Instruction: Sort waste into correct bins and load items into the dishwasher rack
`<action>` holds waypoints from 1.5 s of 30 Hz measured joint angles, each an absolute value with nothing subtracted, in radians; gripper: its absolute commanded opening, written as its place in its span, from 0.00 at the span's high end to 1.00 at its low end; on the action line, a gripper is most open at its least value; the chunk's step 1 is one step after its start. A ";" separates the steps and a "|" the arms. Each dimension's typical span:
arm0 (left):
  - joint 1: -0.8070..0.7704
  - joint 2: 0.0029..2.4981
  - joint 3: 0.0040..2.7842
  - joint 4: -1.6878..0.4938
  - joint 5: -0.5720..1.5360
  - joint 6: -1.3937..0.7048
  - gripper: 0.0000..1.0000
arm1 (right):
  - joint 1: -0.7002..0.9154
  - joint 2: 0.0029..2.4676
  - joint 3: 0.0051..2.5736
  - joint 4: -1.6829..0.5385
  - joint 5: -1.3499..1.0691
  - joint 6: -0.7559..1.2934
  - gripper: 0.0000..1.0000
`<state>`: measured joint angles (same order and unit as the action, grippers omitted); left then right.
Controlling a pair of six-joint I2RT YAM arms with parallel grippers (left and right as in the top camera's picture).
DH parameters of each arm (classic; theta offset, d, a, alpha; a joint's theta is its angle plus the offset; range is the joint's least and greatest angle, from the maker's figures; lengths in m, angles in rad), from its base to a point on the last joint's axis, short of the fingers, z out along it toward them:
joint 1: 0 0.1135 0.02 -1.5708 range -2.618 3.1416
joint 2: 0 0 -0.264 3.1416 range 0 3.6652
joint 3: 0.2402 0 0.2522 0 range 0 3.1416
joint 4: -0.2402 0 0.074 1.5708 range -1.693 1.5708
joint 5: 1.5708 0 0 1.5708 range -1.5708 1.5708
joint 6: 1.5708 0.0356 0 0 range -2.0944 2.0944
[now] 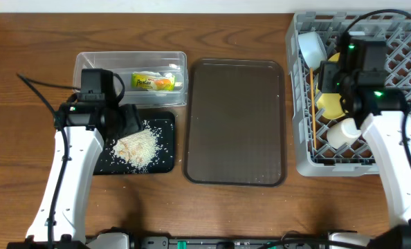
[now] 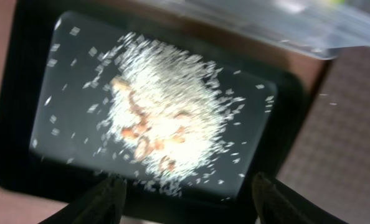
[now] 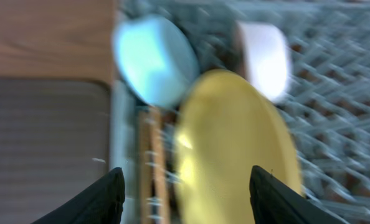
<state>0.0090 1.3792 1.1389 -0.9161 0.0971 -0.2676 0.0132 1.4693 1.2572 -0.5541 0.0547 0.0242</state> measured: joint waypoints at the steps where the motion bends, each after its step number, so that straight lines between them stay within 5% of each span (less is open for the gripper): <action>1: -0.002 1.379 1.154 -0.913 0.107 -0.252 0.31 | 0.005 1.461 1.257 -0.555 0.002 0.028 0.32; 9: -0.067 1.378 1.195 -1.011 0.141 -0.189 0.20 | -0.006 1.450 1.257 -0.745 -0.199 0.046 0.01; 20: -0.067 1.270 1.151 -1.087 0.144 -0.165 0.19 | -0.007 1.406 1.203 -0.889 -0.179 0.065 0.01; 32: -0.074 0.678 0.872 -0.912 0.144 -0.130 0.09 | 0.006 0.801 0.747 -0.646 -0.140 0.073 0.01; 45: -0.075 0.588 0.838 -0.917 0.144 -0.130 0.09 | 0.006 0.554 0.658 -0.734 -0.103 0.073 0.01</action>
<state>-0.0746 0.5880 0.8379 -0.9169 0.1444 -0.1295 0.0059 0.5545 0.6579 -0.7341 -0.1032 0.0734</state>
